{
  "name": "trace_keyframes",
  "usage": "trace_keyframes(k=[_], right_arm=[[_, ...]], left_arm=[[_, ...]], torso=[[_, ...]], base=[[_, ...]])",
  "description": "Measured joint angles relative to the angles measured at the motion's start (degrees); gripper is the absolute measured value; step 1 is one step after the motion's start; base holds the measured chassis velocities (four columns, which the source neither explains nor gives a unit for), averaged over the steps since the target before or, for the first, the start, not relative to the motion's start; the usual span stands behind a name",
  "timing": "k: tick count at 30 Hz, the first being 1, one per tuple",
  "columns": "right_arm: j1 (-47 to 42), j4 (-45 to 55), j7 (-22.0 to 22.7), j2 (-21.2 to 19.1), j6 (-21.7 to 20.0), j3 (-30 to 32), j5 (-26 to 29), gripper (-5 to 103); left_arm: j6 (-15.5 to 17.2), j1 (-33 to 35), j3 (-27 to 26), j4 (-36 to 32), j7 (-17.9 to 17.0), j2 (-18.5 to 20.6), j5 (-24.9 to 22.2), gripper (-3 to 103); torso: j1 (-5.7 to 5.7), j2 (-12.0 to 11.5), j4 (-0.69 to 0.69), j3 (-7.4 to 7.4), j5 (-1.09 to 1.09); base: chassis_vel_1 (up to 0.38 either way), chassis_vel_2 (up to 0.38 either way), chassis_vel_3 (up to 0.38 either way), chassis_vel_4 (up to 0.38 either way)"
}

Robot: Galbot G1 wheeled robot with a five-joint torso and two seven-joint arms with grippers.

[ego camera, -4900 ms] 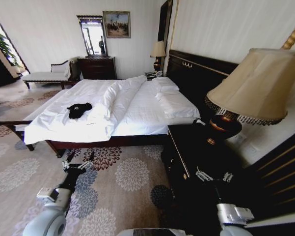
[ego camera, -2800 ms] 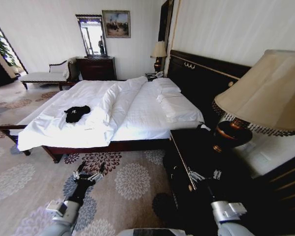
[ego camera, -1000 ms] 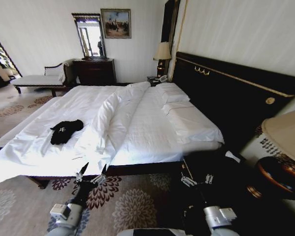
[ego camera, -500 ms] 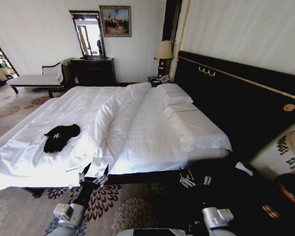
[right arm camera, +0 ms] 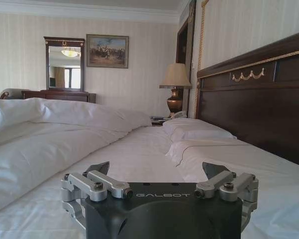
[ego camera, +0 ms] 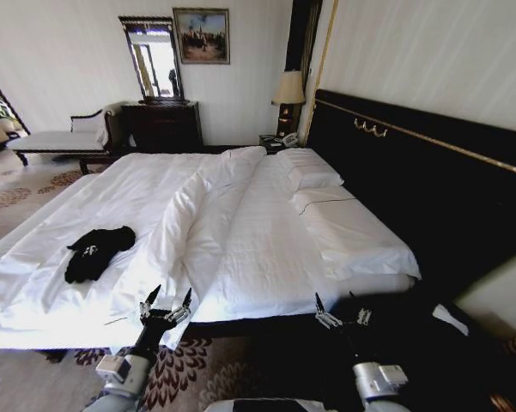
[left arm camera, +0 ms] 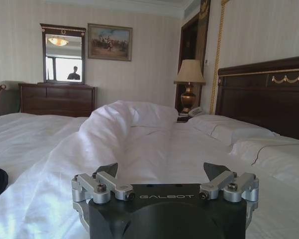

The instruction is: Fold the clothes on the bed.

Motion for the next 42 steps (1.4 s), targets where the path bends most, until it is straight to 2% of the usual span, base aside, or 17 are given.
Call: trace_keyframes(k=[5,12,18,21,22,26,42], right_arm=[[0.1,0.0,0.2,0.0,0.0,0.0,-0.1,100],[-0.1,-0.1,0.2,0.2,0.0,0.0,-0.5,100],[-0.2,-0.1,0.5,0.6,0.2,-0.1,-1.0,100],[-0.2,-0.1,0.6,0.7,0.2,-0.2,-1.2,100],[-0.2,-0.2,0.6,0.8,0.2,-0.3,-1.3,100],[-0.2,-0.3,0.8,1.0,0.2,-0.7,-1.8,100],[0.1,-1.0,1.1,1.2,0.1,-1.3,-2.7,100]], left_arm=[[-0.2,0.3,-0.4,0.0,0.1,-0.2,-0.2,97],[-0.4,0.6,-0.4,0.0,0.2,-0.2,-0.4,100],[-1.1,0.9,-1.6,0.0,0.5,-0.2,-1.0,97],[-1.3,1.1,-1.9,-0.3,0.7,-0.2,-1.4,102],[-1.3,1.1,-2.0,-0.3,0.7,-0.3,-1.4,100],[-1.5,1.1,-2.3,-0.2,0.8,-0.3,-1.5,97],[-1.7,1.2,-2.8,-0.1,0.8,-0.2,-2.3,99]], torso=[[0.00,0.0,0.00,0.00,0.01],[-0.01,0.0,0.00,0.00,0.01],[0.00,0.0,0.00,0.00,0.01],[-0.01,0.0,0.00,0.00,0.01],[-0.01,0.0,0.00,0.00,0.00],[0.00,0.0,0.00,0.00,0.01],[-0.02,0.0,0.00,-0.01,-0.01]], base=[[-0.134,0.137,0.120,-0.118],[-0.105,0.120,0.094,-0.112],[-0.040,0.169,0.039,-0.149],[0.004,0.218,-0.012,-0.239],[0.027,0.216,-0.033,-0.224],[0.046,0.235,-0.070,-0.249],[0.161,0.235,-0.154,-0.249]])
